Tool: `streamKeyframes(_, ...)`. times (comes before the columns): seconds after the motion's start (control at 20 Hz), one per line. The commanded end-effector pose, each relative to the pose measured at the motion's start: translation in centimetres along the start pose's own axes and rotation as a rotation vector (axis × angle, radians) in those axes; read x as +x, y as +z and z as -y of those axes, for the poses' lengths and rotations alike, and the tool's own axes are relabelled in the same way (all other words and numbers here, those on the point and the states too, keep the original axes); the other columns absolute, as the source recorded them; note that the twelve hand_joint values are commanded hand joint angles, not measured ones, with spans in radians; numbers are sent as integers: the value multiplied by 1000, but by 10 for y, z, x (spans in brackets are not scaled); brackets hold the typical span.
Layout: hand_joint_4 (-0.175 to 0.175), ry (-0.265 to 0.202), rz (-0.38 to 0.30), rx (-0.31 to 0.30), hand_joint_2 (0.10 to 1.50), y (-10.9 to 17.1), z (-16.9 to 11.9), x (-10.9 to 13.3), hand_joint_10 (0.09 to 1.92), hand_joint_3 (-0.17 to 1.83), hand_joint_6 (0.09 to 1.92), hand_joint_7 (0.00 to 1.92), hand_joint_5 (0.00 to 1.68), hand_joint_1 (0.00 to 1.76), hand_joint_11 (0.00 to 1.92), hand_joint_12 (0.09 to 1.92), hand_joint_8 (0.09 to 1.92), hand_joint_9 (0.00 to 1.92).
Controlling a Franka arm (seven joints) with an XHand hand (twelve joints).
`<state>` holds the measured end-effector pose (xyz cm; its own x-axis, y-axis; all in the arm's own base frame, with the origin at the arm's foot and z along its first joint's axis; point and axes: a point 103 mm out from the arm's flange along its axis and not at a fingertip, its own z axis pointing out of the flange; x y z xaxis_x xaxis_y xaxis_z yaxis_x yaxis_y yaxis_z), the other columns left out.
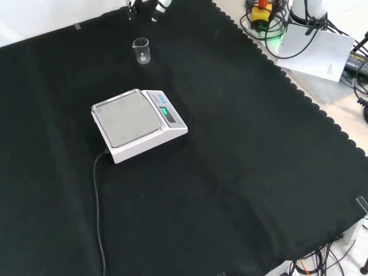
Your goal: Pick up the beaker.
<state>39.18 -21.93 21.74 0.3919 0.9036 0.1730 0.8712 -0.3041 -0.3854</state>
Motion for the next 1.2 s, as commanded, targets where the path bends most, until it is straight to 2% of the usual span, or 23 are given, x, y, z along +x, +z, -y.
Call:
streamKeyframes(0.05, -8, -28, -58, 38, 1116, 18, -42, -7, 733, -175, 230, 373, 548, 678, 54, 1451, 615, 468)
streamKeyframes(0.7, -18, -31, -81, 83, 1118, 39, -61, -9, 737, -175, 260, 373, 559, 685, 59, 1444, 625, 469)
streamKeyframes(0.9, -19, -25, -92, 141, 1113, 45, -63, -8, 741, -175, 304, 359, 530, 688, 60, 1441, 635, 461)
streamKeyframes(1.05, -15, -17, -79, 204, 1026, 54, -66, -9, 781, -175, 270, 248, 417, 681, 16, 1465, 644, 316)
streamKeyframes(1.2, -11, -11, -68, 216, 950, 60, -67, -8, 816, -175, 225, 148, 338, 663, 1, 1468, 650, 180)
